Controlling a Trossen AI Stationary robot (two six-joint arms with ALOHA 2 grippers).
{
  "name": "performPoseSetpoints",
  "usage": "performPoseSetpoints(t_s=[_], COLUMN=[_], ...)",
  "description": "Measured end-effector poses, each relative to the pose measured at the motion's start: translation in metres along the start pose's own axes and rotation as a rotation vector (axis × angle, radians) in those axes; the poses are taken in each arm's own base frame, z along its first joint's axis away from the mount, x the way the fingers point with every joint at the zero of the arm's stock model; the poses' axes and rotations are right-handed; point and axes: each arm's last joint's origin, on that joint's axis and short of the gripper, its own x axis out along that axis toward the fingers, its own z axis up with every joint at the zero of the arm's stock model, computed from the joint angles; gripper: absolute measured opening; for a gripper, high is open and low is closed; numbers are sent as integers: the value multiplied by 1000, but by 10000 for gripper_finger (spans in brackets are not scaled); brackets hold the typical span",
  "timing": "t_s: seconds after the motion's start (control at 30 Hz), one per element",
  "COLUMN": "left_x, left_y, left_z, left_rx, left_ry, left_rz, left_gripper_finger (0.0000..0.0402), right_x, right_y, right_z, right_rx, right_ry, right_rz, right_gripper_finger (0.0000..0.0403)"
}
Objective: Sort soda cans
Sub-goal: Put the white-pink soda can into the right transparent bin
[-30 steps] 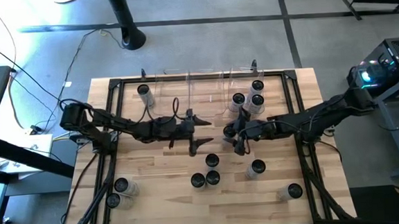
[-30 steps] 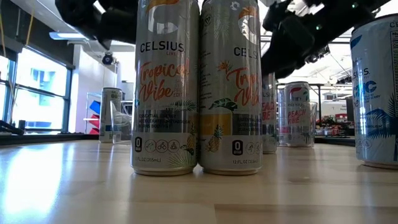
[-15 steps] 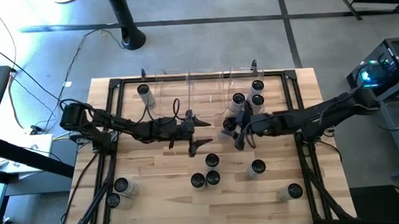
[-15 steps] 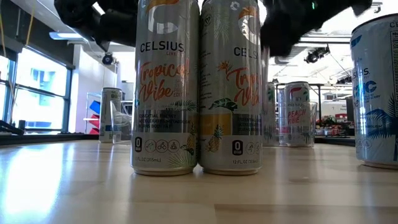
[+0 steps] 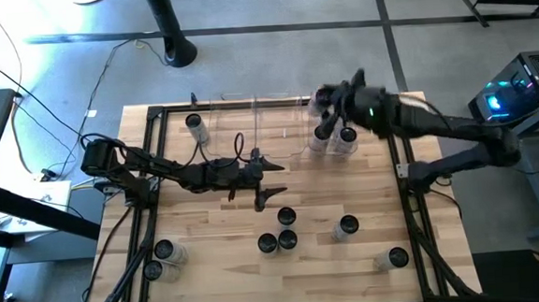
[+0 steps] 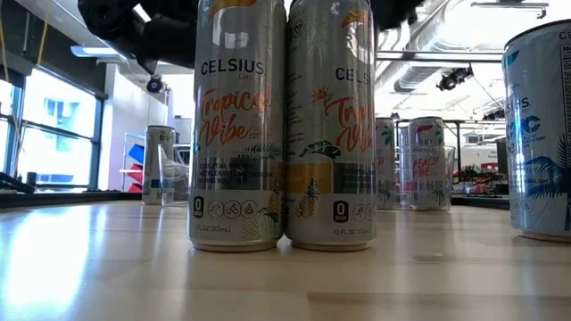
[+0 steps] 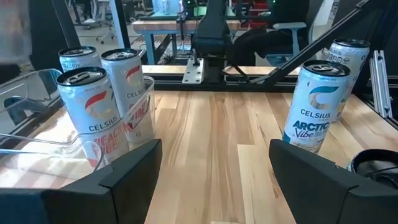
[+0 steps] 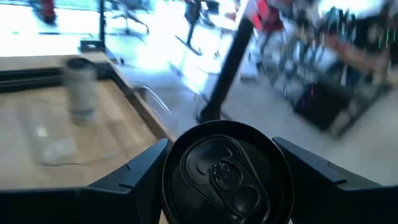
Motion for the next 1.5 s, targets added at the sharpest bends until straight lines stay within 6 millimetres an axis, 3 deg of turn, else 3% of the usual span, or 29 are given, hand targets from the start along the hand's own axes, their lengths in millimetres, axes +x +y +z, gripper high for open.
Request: performPoseSetpoints(t_s=[0.1, 0.23, 0.4, 0.53, 0.73, 1.07, 1.5], left_x=[0, 0, 0, 0, 0, 0, 0], left_y=[-1, -1, -1, -1, -1, -1, -4], left_z=[0, -1, -1, -1, -1, -3, -3], left_rx=[-1, 0, 0, -2, -10, -31, -24], left_ry=[3, 5, 6, 6, 6, 28, 28], left_rz=[-2, -3, -3, -2, -2, -2, -10], left_gripper_finger=[292, 292, 292, 292, 292, 292, 292], right_x=[28, 55, 76, 85, 91, 85, 80], right_y=[-23, -37, -39, -37, -32, -30, -19], right_z=[-28, -62, -92, -100, -110, -115, -137], right_rx=[98, 207, 250, 248, 248, 227, 298], right_ry=[61, 125, 223, 262, 328, 408, 276], right_rz=[5, 21, 42, 49, 85, 43, 96], right_gripper_finger=[236, 236, 236, 236, 236, 236, 236])
